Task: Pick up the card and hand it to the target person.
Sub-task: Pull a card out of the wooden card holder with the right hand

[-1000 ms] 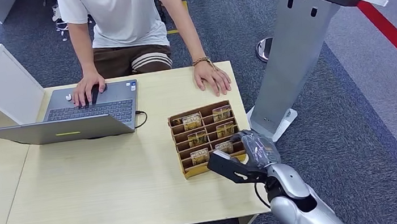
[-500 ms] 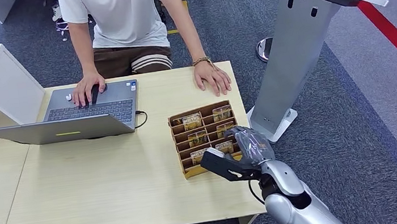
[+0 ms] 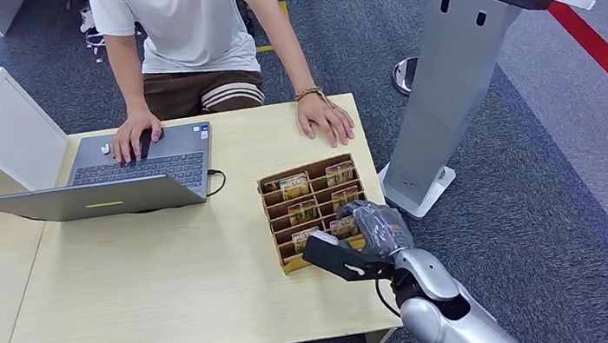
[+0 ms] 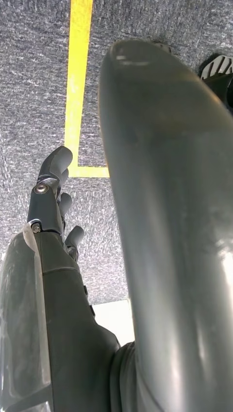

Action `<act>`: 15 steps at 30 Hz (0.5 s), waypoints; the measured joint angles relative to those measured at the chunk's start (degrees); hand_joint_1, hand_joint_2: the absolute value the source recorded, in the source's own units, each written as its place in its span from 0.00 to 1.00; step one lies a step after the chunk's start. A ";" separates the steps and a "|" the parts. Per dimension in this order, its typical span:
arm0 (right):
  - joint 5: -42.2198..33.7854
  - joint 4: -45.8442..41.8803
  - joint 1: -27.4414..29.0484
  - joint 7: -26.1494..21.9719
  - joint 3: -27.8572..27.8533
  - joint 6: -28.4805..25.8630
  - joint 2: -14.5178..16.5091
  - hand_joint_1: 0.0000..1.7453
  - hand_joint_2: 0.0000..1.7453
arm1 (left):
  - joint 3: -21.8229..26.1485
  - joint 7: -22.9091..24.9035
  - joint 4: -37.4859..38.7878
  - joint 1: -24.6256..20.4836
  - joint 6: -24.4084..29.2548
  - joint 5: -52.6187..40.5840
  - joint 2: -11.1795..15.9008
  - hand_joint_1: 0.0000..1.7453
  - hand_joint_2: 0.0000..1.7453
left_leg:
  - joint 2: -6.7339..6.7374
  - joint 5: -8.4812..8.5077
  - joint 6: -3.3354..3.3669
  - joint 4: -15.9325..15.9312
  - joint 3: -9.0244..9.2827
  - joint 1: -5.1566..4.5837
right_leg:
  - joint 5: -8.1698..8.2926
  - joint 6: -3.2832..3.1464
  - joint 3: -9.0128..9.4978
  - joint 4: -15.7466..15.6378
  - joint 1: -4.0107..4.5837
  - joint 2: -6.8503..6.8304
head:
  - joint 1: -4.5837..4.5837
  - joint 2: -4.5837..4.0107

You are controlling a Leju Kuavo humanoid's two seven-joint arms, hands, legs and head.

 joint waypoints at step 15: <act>0.00 0.05 -0.02 0.02 0.00 -0.09 0.00 0.40 1.00 | 0.00 0.00 0.00 0.00 0.01 0.00 0.00 0.00 0.00 | 0.00 0.00 0.00 0.00 0.00 0.00 | 0.00 0.00 0.00 0.00 0.00 0.00 | 0.00 0.00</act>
